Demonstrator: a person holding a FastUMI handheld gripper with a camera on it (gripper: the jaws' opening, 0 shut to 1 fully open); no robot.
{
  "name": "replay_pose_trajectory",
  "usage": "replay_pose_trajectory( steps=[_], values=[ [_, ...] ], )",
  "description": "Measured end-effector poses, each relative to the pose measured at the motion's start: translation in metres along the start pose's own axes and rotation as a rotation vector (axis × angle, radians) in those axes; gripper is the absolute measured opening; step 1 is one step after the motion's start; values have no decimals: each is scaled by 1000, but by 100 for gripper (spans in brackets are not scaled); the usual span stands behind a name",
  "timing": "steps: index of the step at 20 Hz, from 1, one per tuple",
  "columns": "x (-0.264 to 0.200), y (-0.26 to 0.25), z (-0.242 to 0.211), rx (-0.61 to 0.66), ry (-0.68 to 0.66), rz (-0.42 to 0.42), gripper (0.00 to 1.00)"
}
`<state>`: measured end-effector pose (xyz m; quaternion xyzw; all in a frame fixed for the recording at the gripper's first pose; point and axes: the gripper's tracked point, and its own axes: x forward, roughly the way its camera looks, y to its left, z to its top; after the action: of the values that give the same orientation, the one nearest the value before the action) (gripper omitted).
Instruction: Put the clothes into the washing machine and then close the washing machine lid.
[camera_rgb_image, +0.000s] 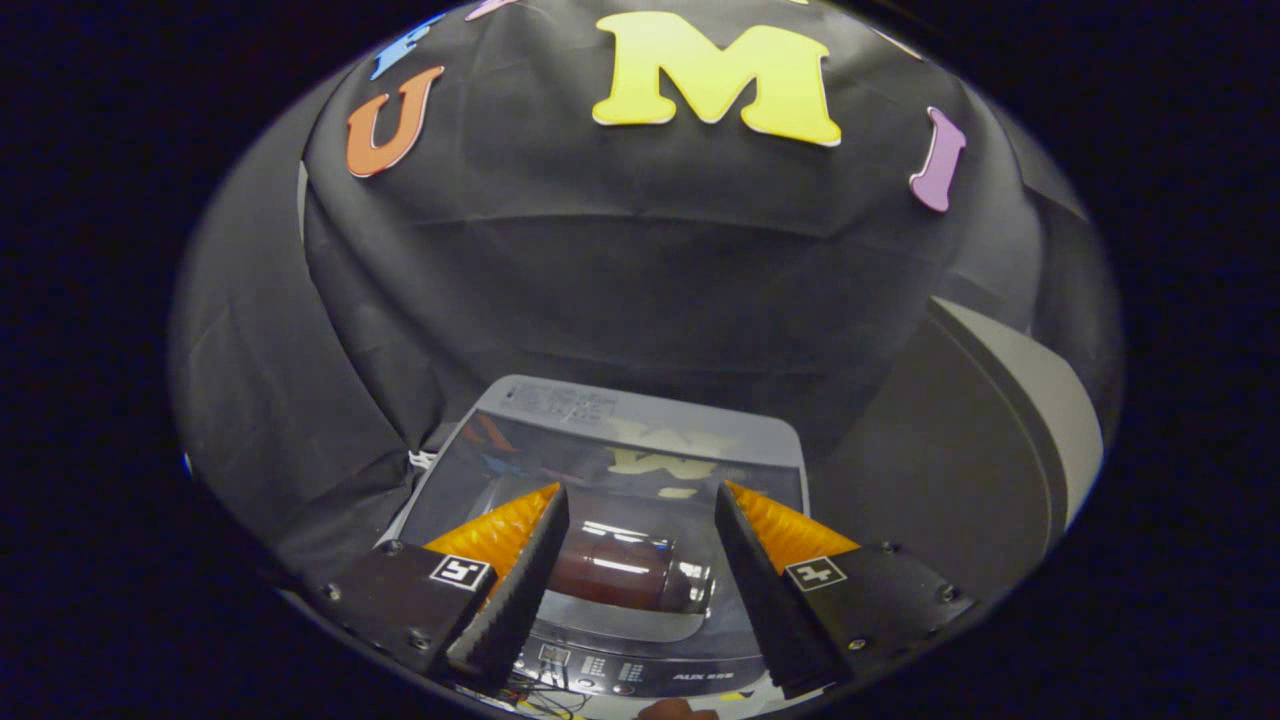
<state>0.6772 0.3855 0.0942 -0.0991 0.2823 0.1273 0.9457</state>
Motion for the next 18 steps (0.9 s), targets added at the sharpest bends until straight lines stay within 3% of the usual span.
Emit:
replay_pose_trajectory(
  steps=[4, 10, 18],
  values=[
    [-48, -17, 39, -31, -106, 12, 93],
    [-165, -43, 61, 21, -287, 51, 92],
    [-333, -71, -37, 113, -423, 65, 92]
  ],
)
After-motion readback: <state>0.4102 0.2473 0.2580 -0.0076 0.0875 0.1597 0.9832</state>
